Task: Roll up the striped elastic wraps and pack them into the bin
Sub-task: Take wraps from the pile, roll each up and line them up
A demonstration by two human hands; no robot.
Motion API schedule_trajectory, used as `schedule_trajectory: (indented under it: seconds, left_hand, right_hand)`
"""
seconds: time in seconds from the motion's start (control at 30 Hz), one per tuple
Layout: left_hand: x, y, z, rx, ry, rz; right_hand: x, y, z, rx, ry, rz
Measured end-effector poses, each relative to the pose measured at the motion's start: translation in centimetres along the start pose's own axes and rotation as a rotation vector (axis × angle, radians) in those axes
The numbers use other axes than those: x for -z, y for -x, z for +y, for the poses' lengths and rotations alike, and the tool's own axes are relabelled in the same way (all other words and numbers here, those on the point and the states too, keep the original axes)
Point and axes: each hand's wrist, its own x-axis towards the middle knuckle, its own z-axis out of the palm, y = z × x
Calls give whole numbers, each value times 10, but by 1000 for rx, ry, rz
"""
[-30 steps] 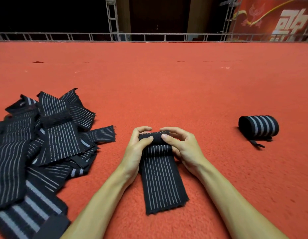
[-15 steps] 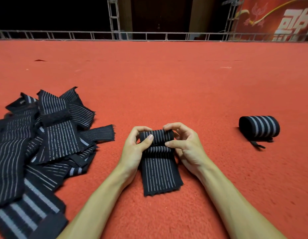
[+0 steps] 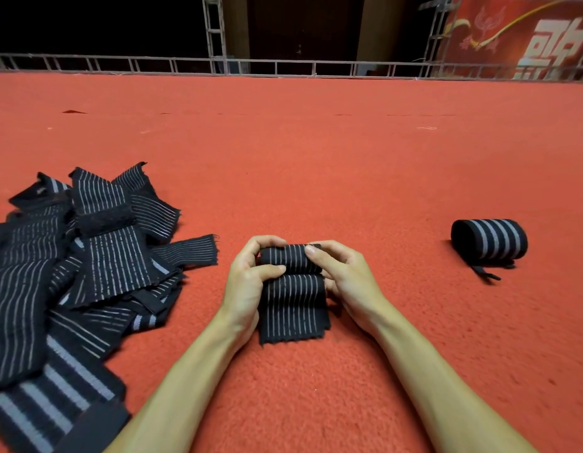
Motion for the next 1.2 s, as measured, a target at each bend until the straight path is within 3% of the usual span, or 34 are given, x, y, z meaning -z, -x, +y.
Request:
schedule_trajectory:
  seconds: [0.2, 0.5, 0.77, 0.87, 0.97, 1.1, 1.2]
  left_hand:
    - [-7, 3, -2, 129, 2, -65]
    - [-10, 6, 0, 166, 3, -48]
    - [-4, 5, 2, 54, 10, -5]
    - [-2, 5, 2, 21, -19, -10]
    - [-1, 5, 2, -8, -29, -23]
    - [2, 4, 3, 20, 15, -38]
    - [1, 5, 5, 95, 78, -54]
  right_hand:
    - [4, 2, -3, 51, -232, -24]
    - [9, 5, -6, 147, -152, -96]
    - [11, 1, 1, 215, -27, -58]
    - [12, 0, -1, 167, -127, -129]
    - [8, -1, 0, 81, -140, -72]
    - [4, -3, 2, -26, -93, -60]
    - [7, -2, 1, -80, -197, -50]
